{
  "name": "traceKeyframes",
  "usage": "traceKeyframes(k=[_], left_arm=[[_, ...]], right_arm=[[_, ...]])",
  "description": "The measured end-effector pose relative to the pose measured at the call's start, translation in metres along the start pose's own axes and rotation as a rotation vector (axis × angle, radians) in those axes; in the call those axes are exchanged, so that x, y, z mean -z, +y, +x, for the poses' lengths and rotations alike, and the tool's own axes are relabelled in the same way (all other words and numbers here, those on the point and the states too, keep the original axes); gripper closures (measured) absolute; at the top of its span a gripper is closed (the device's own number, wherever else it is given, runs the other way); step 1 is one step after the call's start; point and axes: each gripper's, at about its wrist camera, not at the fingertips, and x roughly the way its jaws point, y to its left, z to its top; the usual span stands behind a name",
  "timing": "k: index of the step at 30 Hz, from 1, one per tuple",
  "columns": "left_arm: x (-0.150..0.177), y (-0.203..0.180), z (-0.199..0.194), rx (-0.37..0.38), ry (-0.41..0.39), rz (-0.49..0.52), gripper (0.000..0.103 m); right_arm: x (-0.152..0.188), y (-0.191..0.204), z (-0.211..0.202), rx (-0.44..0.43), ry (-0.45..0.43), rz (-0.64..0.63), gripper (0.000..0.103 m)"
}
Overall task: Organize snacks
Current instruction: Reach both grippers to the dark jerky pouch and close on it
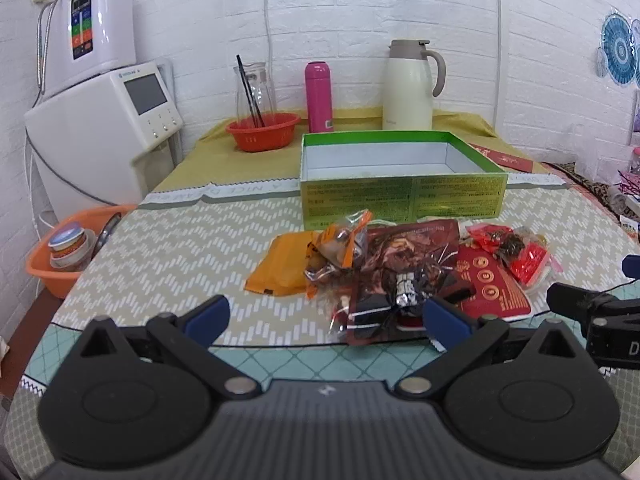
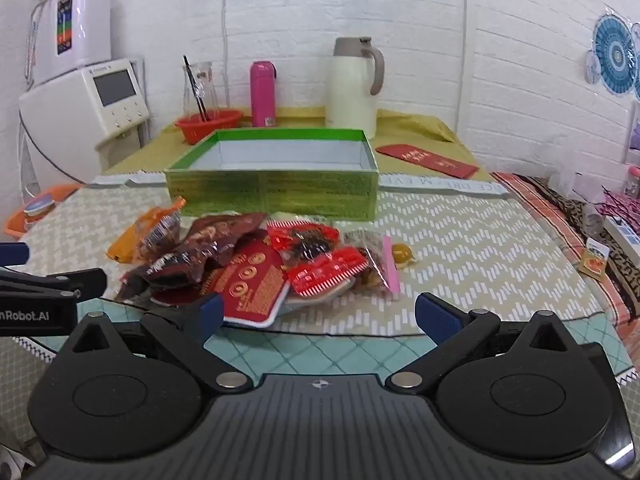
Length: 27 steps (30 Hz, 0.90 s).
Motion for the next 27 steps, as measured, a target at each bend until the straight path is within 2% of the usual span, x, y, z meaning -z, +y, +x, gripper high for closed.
traceKeyframes(k=[3, 5, 7, 9, 11, 15, 19, 23, 26, 27], left_arm=[[-0.012, 0.012, 0.01, 0.034, 0.038, -0.027, 0.0], [-0.011, 0.02, 0.019, 0.018, 0.048, -0.057, 0.0], [-0.005, 0.024, 0.028, 0.02, 0.079, -0.063, 0.0], [0.003, 0.031, 0.036, 0.085, 0.113, -0.102, 0.0], [0.008, 0.031, 0.034, 0.139, 0.124, -0.123, 0.0], [0.008, 0.022, 0.022, 0.176, 0.086, -0.146, 0.0], [0.004, 0.009, 0.031, 0.19, 0.2, -0.099, 0.0], [0.002, 0.0, 0.045, 0.232, 0.222, -0.072, 0.001], [-0.001, -0.003, 0.049, 0.278, 0.203, -0.08, 0.014], [-0.002, -0.002, 0.05, 0.291, 0.202, -0.087, 0.024]], right_arm=[[-0.006, 0.001, 0.002, -0.08, -0.068, -0.033, 0.0], [-0.01, 0.005, 0.011, -0.106, -0.076, -0.06, 0.0], [-0.015, 0.012, 0.025, -0.119, -0.05, -0.119, 0.0], [-0.02, 0.016, 0.042, -0.134, -0.002, -0.164, 0.0], [-0.027, 0.016, 0.057, -0.166, 0.008, -0.182, 0.0], [-0.047, 0.01, 0.085, -0.261, 0.032, -0.169, 0.0], [-0.06, 0.008, 0.12, -0.323, 0.098, -0.145, 0.0], [-0.06, 0.012, 0.146, -0.337, 0.149, -0.149, 0.0], [-0.056, 0.013, 0.156, -0.375, 0.194, -0.148, 0.0], [-0.056, 0.012, 0.157, -0.389, 0.199, -0.139, 0.032]])
